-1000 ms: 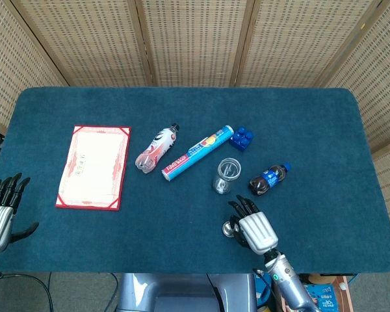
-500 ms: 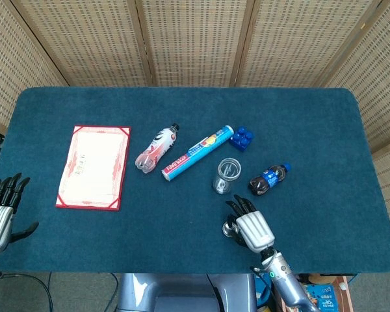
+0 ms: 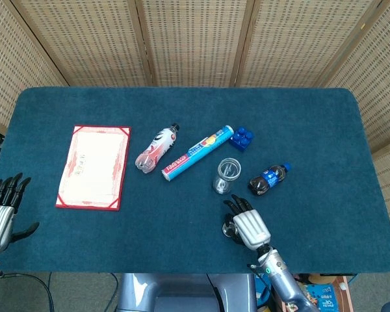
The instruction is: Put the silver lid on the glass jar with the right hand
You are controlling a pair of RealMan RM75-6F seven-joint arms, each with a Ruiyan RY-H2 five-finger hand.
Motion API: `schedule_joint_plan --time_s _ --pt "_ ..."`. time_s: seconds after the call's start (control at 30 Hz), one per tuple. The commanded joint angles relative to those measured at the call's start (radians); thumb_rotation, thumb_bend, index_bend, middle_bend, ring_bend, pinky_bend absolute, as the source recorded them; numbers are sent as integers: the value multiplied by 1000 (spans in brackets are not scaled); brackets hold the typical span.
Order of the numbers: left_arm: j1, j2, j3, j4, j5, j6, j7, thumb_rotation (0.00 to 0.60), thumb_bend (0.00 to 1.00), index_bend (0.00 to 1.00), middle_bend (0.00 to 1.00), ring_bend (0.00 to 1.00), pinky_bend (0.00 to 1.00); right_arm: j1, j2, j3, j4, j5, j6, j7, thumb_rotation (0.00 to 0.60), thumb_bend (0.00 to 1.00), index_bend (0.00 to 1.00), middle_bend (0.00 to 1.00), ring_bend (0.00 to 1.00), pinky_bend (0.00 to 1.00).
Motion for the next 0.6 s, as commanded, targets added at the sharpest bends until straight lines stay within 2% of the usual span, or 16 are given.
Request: schedule_joint_plan --time_s 0.03,0.6 --pt "0 0 0 0 0 -1 1 600 203 0 0 0 0 3 -4 0 5 3 -2 3 600 556 561 233 0 191" --pt "-2 -2 2 -2 3 -2 7 600 203 0 0 0 0 14 -24 -4 42 24 -18 19 600 556 561 236 1 191"
